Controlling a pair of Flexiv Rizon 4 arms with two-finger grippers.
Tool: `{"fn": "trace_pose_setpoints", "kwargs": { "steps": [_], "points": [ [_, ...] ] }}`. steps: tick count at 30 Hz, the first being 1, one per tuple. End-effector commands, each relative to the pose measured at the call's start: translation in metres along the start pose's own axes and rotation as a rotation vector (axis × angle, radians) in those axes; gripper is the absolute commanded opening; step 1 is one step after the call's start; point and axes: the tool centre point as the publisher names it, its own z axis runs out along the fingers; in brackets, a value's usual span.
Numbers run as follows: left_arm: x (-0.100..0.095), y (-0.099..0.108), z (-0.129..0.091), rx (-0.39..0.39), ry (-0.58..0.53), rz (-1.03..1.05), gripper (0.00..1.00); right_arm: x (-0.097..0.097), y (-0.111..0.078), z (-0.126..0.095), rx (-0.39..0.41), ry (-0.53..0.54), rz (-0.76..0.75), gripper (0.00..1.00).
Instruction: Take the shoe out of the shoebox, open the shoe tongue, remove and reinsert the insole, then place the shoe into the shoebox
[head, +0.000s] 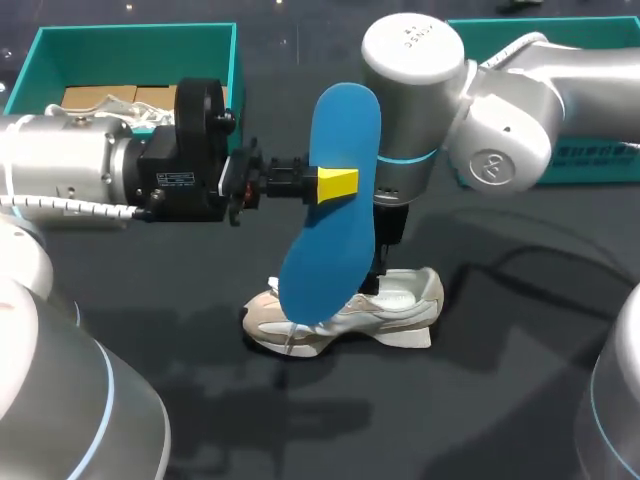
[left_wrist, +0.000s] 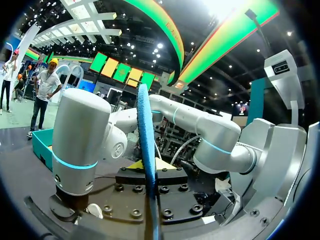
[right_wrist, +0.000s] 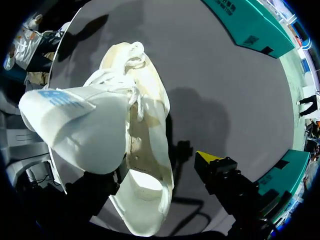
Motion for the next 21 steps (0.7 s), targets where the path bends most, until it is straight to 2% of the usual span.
{"fn": "trace_pose_setpoints", "kwargs": {
  "steps": [1,7,9,11,13,14,21],
  "points": [
    [0.001,0.002,0.0,0.003,-0.002,0.0,0.0,-0.002,0.004,0.013,-0.001,0.012,-0.006,0.65],
    [0.001,0.002,0.0,0.003,-0.002,0.0,0.0,-0.001,0.002,0.021,0.003,0.029,-0.02,0.64],
    [0.001,0.002,0.0,0.003,-0.002,0.0,0.0,0.0,0.001,0.023,0.004,0.033,-0.025,0.6],
    [0.001,0.002,0.0,0.003,-0.002,0.0,0.0,0.001,0.0,0.024,0.007,0.039,-0.03,0.43],
    [0.001,0.002,0.0,0.003,-0.002,0.0,0.0,0.002,0.0,0.025,0.01,0.045,-0.032,0.11],
    [0.001,0.002,0.0,0.003,-0.002,0.0,0.0,0.003,-0.001,0.025,0.012,0.047,-0.035,0.0],
    [0.001,0.002,0.0,0.003,-0.002,0.0,0.0,0.009,-0.002,0.023,0.029,0.051,-0.049,0.0]
  ]
}}
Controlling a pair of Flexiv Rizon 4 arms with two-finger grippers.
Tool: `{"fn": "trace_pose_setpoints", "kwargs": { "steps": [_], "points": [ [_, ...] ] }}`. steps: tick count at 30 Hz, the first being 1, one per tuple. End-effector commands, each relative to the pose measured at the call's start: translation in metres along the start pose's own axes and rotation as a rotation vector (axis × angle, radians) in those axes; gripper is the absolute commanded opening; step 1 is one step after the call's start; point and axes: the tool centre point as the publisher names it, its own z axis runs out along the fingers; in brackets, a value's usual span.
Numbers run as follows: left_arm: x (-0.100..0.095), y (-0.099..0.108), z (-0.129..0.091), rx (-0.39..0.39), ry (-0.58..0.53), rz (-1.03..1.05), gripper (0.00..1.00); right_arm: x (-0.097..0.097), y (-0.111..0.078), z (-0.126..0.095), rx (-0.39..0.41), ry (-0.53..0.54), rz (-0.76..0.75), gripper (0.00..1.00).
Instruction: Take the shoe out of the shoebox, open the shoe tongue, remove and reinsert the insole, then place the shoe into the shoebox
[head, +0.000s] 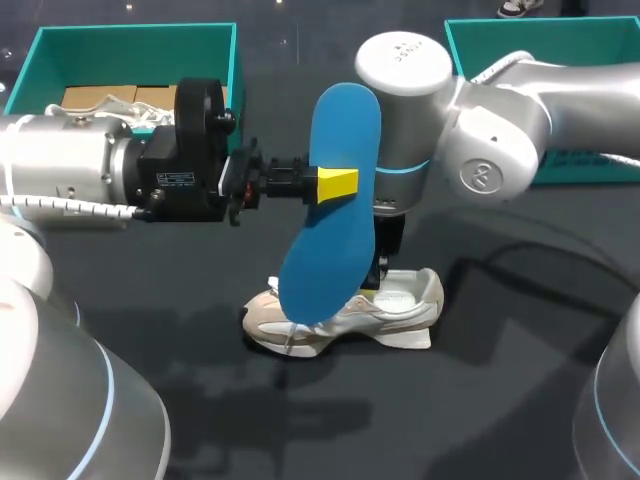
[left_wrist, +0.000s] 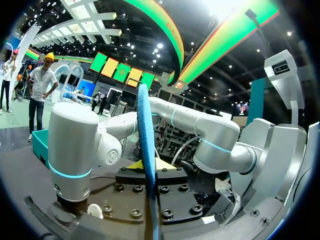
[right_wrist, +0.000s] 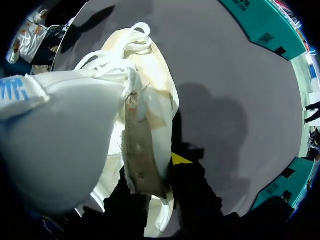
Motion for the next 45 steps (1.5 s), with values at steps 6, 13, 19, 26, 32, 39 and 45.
{"fn": "trace_pose_setpoints", "kwargs": {
  "steps": [6,13,19,26,32,39,45],
  "points": [
    [0.001,0.002,0.0,0.003,-0.002,0.0,0.0,0.008,-0.002,-0.005,0.022,0.013,0.011,0.0],
    [0.001,0.002,0.0,0.003,-0.002,0.0,0.0,0.018,-0.008,-0.023,0.012,0.02,0.139,0.0],
    [0.001,0.002,0.0,0.003,-0.002,0.0,0.0,0.031,-0.02,-0.044,-0.028,-0.036,0.361,0.0],
    [0.001,0.002,0.0,0.003,-0.002,0.0,0.0,0.055,-0.037,-0.055,-0.146,-0.133,0.879,0.0],
    [0.001,0.002,0.0,0.003,-0.002,0.0,0.0,0.055,-0.037,-0.055,-0.146,-0.133,0.879,0.0],
    [0.001,0.002,0.0,0.003,-0.002,0.0,0.0,0.055,-0.037,-0.055,-0.146,-0.133,0.879,0.0],
    [0.001,0.002,0.0,0.003,-0.002,0.0,0.0,0.051,-0.033,-0.048,-0.177,-0.122,1.018,0.0]
  ]
}}
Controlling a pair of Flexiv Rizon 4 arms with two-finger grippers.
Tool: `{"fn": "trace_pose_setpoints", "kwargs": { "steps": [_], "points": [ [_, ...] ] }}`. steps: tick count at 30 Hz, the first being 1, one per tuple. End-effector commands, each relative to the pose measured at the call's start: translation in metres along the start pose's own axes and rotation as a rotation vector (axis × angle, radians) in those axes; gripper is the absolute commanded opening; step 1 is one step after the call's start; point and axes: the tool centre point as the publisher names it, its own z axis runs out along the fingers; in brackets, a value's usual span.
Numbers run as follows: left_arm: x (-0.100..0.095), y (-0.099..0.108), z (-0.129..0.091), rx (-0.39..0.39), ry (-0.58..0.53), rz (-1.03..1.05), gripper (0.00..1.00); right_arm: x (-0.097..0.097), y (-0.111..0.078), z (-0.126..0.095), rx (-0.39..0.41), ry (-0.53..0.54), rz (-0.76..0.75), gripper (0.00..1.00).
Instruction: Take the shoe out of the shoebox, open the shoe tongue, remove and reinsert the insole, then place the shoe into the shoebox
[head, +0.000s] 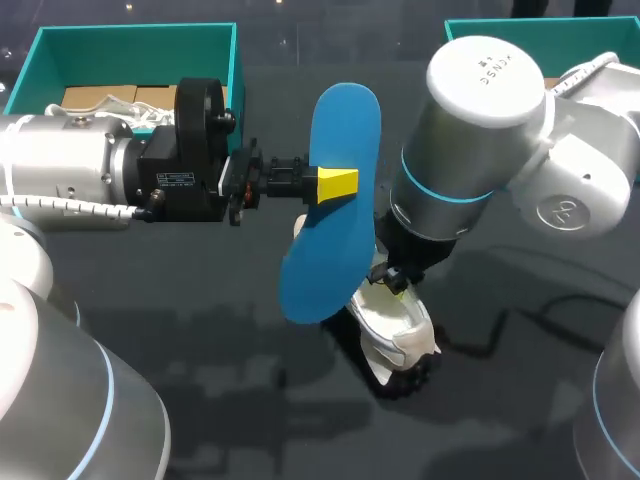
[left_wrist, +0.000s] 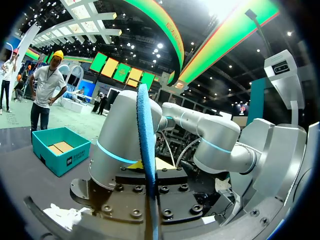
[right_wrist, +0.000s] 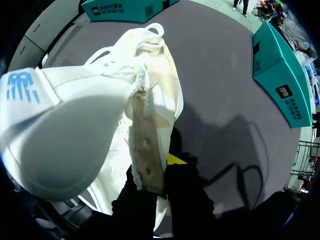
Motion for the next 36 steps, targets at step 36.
{"fn": "trace_pose_setpoints", "kwargs": {
  "steps": [36],
  "points": [
    [0.001,0.002,0.0,0.003,-0.001,0.0,0.0,-0.001,-0.004,0.036,-0.042,-0.002,0.322,0.0]
  ]
}}
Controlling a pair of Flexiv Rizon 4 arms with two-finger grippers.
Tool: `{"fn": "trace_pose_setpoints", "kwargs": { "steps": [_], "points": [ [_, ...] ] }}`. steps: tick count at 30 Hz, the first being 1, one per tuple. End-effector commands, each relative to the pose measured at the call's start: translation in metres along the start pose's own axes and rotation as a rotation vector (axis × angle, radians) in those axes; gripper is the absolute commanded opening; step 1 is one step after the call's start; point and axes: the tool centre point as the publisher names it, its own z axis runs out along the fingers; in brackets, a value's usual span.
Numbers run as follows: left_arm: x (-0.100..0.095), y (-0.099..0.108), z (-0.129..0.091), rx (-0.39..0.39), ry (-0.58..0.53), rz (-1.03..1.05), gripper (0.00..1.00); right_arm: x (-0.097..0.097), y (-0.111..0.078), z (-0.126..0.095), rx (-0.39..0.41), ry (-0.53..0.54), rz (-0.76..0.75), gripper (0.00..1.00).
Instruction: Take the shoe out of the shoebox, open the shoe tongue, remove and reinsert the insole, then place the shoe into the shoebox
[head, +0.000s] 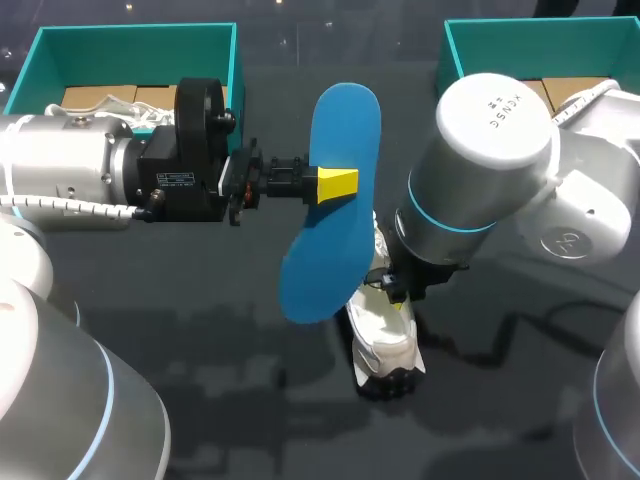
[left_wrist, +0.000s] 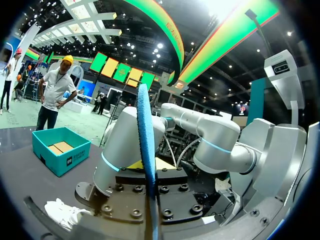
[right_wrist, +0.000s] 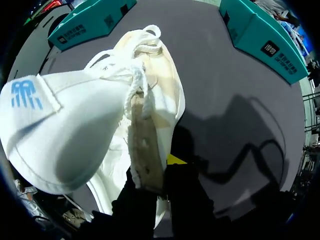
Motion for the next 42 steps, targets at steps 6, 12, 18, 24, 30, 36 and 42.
{"fn": "trace_pose_setpoints", "kwargs": {
  "steps": [6,12,18,24,30,36,42],
  "points": [
    [0.001,0.002,0.0,0.003,-0.002,0.0,0.0,-0.004,0.005,0.027,0.012,0.021,0.065,0.0],
    [0.001,0.002,0.0,0.003,-0.002,0.0,0.0,-0.009,0.006,0.037,0.03,0.041,0.085,0.0],
    [0.001,0.002,0.0,0.003,-0.002,0.0,0.0,-0.011,0.005,0.041,0.038,0.059,0.101,0.19],
    [0.001,0.002,0.0,0.003,-0.002,0.0,0.0,-0.018,0.0,0.016,0.026,0.135,0.138,1.0],
    [0.001,0.002,0.0,0.003,-0.002,0.0,0.0,-0.03,-0.003,-0.035,0.008,0.287,0.067,1.0],
    [0.001,0.002,0.0,0.003,-0.002,0.0,0.0,-0.032,-0.003,-0.041,0.012,0.304,0.022,1.0],
    [0.001,0.002,0.0,0.003,-0.002,0.0,0.0,-0.032,-0.003,-0.041,0.012,0.304,0.022,1.0]
  ]
}}
